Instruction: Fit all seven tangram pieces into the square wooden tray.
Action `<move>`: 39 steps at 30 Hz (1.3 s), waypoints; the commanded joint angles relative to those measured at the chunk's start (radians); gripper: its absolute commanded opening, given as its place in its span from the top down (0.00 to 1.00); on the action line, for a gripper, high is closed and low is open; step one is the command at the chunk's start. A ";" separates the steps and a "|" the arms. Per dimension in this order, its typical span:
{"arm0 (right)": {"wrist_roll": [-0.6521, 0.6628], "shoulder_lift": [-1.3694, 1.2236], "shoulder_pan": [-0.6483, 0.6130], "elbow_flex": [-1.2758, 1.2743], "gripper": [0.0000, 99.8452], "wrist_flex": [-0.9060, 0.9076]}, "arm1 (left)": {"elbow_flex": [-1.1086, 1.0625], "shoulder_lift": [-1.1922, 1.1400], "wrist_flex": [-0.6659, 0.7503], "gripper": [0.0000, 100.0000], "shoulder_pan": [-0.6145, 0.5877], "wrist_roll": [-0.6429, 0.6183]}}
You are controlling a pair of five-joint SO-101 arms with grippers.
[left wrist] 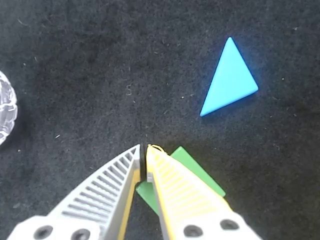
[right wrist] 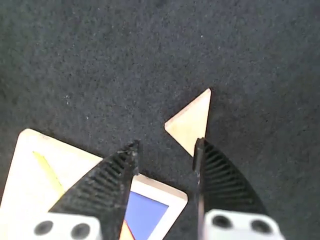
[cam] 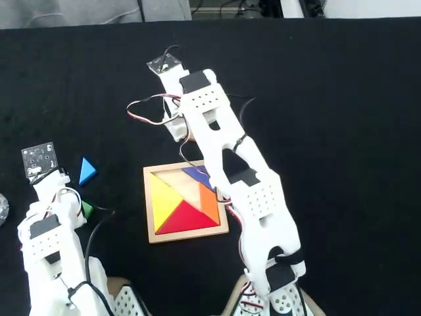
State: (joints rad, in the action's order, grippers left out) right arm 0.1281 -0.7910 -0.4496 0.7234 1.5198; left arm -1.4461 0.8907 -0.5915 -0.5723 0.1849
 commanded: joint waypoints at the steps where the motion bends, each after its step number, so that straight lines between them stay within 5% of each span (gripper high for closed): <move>1: -0.002 -0.001 -0.008 0.004 0.82 -0.021 | 0.042 0.012 -0.002 0.97 0.013 0.005; 39: 0.081 -0.206 0.023 0.260 0.82 0.084 | 0.042 0.012 -0.002 0.97 0.013 0.005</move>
State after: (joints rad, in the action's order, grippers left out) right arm 0.1956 -1.0073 -0.3989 0.9321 1.5950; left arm -1.4461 0.8907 -0.5915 -0.5723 0.1849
